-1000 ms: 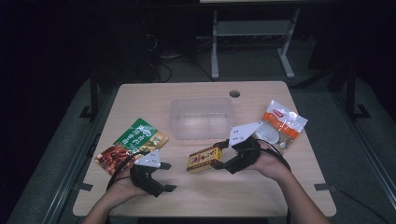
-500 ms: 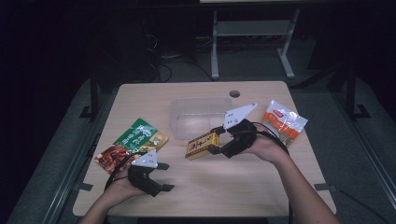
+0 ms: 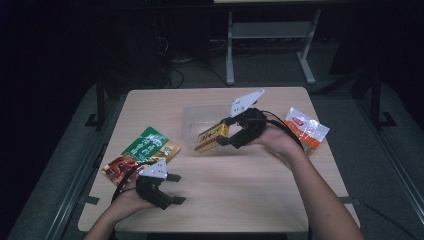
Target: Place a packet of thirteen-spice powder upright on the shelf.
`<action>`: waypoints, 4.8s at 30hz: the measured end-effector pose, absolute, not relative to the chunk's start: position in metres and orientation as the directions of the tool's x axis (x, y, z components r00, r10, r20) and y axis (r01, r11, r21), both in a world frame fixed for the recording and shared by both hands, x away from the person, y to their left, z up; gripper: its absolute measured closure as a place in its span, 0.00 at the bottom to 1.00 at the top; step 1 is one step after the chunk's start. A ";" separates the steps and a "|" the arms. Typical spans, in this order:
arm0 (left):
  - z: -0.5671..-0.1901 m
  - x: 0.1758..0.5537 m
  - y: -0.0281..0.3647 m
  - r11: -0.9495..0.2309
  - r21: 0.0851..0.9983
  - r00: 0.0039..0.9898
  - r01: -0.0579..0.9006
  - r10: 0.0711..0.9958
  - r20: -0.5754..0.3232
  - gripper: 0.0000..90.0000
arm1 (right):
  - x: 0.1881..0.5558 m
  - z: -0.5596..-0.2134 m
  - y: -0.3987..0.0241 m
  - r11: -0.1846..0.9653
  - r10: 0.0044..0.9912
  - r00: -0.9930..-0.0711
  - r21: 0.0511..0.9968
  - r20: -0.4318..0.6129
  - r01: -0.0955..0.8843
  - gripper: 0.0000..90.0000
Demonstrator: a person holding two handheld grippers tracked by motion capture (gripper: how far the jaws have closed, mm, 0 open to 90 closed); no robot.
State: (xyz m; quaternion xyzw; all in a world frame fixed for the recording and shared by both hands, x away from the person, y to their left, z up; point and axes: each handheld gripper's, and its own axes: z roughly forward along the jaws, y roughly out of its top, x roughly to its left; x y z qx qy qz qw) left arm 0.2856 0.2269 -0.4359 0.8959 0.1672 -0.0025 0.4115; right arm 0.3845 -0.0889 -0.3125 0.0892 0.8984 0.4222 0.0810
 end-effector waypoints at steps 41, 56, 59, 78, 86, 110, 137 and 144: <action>-0.441 0.283 0.223 -0.596 0.734 0.942 0.325 0.275 -0.193 0.25 | 0.468 -0.295 -0.011 0.769 0.184 -0.968 0.638 -0.169 0.035 0.36; -0.442 0.283 0.223 -0.601 0.731 0.943 0.324 0.266 -0.199 0.25 | 0.484 -0.316 0.001 0.786 0.193 -0.968 0.616 -0.158 0.056 0.35; -0.442 0.283 0.223 -0.603 0.729 0.943 0.324 0.266 -0.199 0.25 | 0.486 -0.318 0.003 0.782 0.196 -0.968 0.621 -0.159 0.057 0.35; -0.442 0.282 0.222 -0.611 0.723 0.945 0.323 0.256 -0.206 0.25 | 0.493 -0.325 0.013 0.764 0.197 -0.969 0.642 -0.146 0.059 0.35; -0.443 0.282 0.222 -0.614 0.721 0.945 0.321 0.251 -0.208 0.25 | 0.495 -0.330 0.020 0.764 0.186 -0.972 0.644 -0.144 0.051 0.35; -0.445 0.282 0.220 -0.629 0.713 0.950 0.309 0.239 -0.201 0.25 | 0.501 -0.353 0.040 0.789 0.200 -0.972 0.609 -0.122 0.086 0.30; -0.446 0.284 0.223 -0.628 0.708 0.943 0.323 0.280 -0.182 0.25 | 0.435 -0.333 -0.041 0.681 0.397 -0.912 0.698 -0.100 0.220 0.17; -0.445 0.283 0.219 -0.635 0.706 0.945 0.312 0.284 -0.162 0.25 | 0.407 -0.343 -0.066 0.645 0.426 -0.901 0.726 -0.083 0.239 0.18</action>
